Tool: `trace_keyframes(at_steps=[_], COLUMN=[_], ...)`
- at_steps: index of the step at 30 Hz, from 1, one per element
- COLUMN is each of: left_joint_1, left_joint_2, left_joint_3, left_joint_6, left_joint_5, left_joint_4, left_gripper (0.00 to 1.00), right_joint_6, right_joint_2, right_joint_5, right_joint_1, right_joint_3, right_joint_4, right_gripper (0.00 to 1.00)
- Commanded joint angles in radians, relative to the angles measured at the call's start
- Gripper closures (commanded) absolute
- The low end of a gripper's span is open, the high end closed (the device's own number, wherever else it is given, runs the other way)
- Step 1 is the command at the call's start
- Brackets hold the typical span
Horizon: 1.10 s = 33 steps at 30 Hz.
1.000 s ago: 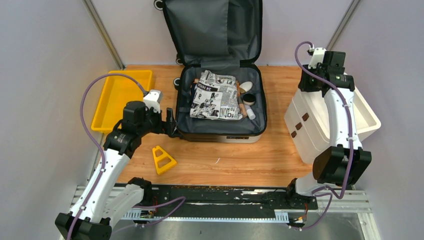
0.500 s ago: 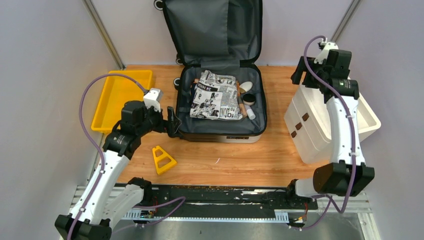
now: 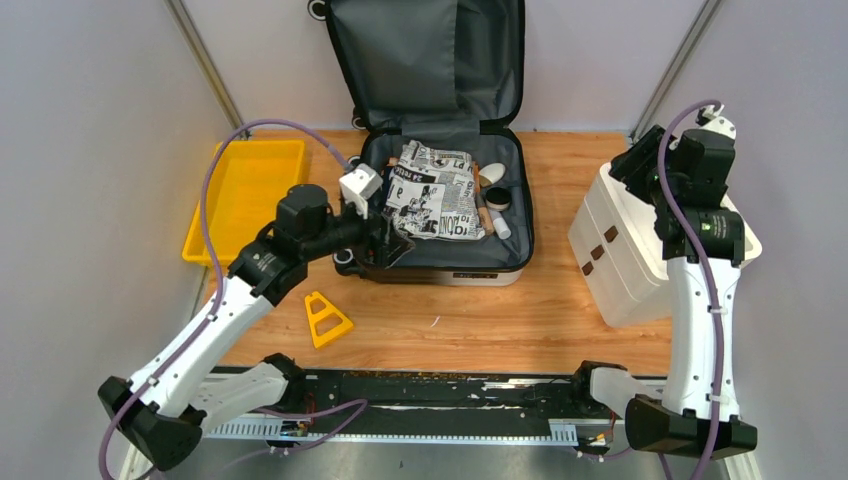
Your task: Open, take out, and arrange the luggage
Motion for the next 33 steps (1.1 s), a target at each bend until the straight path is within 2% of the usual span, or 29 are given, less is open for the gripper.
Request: trace_keyframes(at_steps=[1, 3, 5, 9, 13, 18, 23, 26, 30, 33], left_joint_1=[-0.138, -0.172, -0.177, -0.177, -0.177, -0.178, -0.177, -0.177, -0.178, -0.178], left_joint_2=[0.083, 0.119, 0.141, 0.157, 0.140, 0.029, -0.034, -0.083, -0.153, -0.190], left_joint_3=[0.080, 0.090, 0.082, 0.082, 0.125, 0.078, 0.065, 0.053, -0.026, -0.087], left_joint_6=[0.070, 0.094, 0.110, 0.182, 0.287, 0.339, 0.326, 0.337, 0.350, 0.345], left_joint_5=[-0.107, -0.140, -0.131, -0.152, -0.334, -0.391, -0.422, -0.455, -0.574, -0.645], left_joint_4=[0.121, 0.168, 0.235, 0.273, 0.141, 0.082, 0.005, -0.048, -0.041, -0.017], left_gripper=[0.07, 0.09, 0.09, 0.08, 0.06, 0.02, 0.02, 0.02, 0.01, 0.00], right_joint_6=[0.051, 0.071, 0.099, 0.235, 0.287, 0.316, 0.418, 0.433, 0.558, 0.550], right_joint_2=[-0.047, -0.066, -0.086, -0.126, -0.107, -0.025, 0.036, 0.058, 0.071, 0.082], right_joint_5=[0.007, -0.019, 0.034, 0.342, 0.544, 0.607, 0.758, 0.772, 0.826, 0.785], right_joint_1=[0.013, 0.031, 0.091, 0.326, 0.446, 0.449, 0.449, 0.449, 0.450, 0.451], right_joint_3=[-0.039, -0.070, -0.117, -0.232, -0.308, -0.318, -0.349, -0.349, -0.336, -0.318], right_joint_4=[-0.036, -0.044, -0.046, -0.030, 0.034, 0.040, 0.026, 0.024, -0.076, -0.073], right_gripper=[0.47, 0.47, 0.47, 0.47, 0.44, 0.41, 0.40, 0.40, 0.39, 0.40])
